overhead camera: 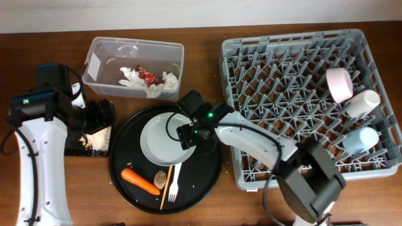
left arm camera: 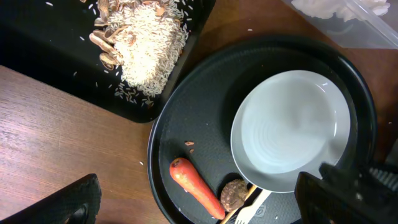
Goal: Sort waste into correct bins and load items into the dishwasher rack
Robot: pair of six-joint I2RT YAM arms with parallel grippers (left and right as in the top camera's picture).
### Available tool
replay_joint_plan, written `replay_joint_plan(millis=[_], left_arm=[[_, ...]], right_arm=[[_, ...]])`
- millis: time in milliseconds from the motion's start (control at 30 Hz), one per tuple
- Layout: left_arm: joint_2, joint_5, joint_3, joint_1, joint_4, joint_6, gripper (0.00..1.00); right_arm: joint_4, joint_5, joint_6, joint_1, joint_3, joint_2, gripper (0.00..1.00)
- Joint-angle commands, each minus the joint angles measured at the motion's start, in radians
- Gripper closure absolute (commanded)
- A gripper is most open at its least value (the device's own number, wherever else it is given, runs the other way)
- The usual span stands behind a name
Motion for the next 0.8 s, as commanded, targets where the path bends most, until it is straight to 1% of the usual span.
replay_joint_plan(millis=[0, 33, 100, 200, 233, 267, 333, 367, 400, 500, 600, 633, 667, 700, 733, 767], left_arm=[[-0.002, 0.01, 0.001, 0.004, 0.0, -0.01, 0.01], [-0.002, 0.01, 0.001, 0.004, 0.0, -0.01, 0.01], [-0.002, 0.01, 0.001, 0.004, -0.002, -0.01, 0.01], [-0.002, 0.01, 0.001, 0.004, -0.003, -0.01, 0.01], [-0.002, 0.01, 0.001, 0.004, -0.002, -0.01, 0.01], [-0.002, 0.01, 0.001, 0.004, -0.002, -0.01, 0.01], [-0.002, 0.01, 0.001, 0.004, -0.002, -0.01, 0.01], [-0.002, 0.01, 0.001, 0.004, -0.001, -0.01, 0.01], [-0.002, 0.01, 0.001, 0.004, -0.002, -0.01, 0.01], [-0.002, 0.01, 0.001, 0.004, -0.001, -0.01, 0.01], [-0.002, 0.01, 0.001, 0.004, -0.001, -0.01, 0.01], [-0.002, 0.007, 0.001, 0.004, -0.001, -0.01, 0.01], [-0.002, 0.007, 0.001, 0.004, -0.001, -0.01, 0.01], [-0.002, 0.007, 0.001, 0.004, -0.001, -0.01, 0.01], [-0.002, 0.007, 0.001, 0.004, -0.001, -0.01, 0.01], [-0.002, 0.006, 0.001, 0.004, -0.001, -0.01, 0.01]], right_arm=[[0.034, 0.037, 0.075, 0.005, 0.016, 0.056, 0.29], [0.039, 0.041, 0.089, 0.005, 0.016, 0.066, 0.36], [0.05, 0.06, 0.125, 0.005, 0.016, 0.086, 0.4], [0.06, 0.06, 0.142, 0.005, 0.016, 0.117, 0.52], [0.06, 0.06, 0.144, 0.005, 0.016, 0.129, 0.59], [0.057, 0.06, 0.144, 0.005, 0.016, 0.138, 0.68], [0.051, 0.06, 0.144, 0.005, 0.016, 0.139, 0.8], [0.049, 0.059, 0.144, 0.005, 0.019, 0.138, 0.89], [0.031, 0.06, 0.143, 0.003, 0.033, 0.135, 0.96], [-0.076, 0.091, 0.139, -0.015, 0.127, 0.109, 0.96], [-0.281, 0.257, 0.126, -0.047, 0.308, 0.061, 0.96], [-0.368, 0.339, 0.108, -0.067, 0.397, 0.039, 0.96], [-0.435, 0.401, 0.075, -0.089, 0.477, 0.015, 0.96], [-0.485, 0.443, 0.012, -0.112, 0.555, -0.011, 0.96], [-0.517, 0.488, -0.031, -0.132, 0.611, -0.034, 0.96], [-0.541, 0.575, -0.074, -0.159, 0.657, -0.064, 0.96]])
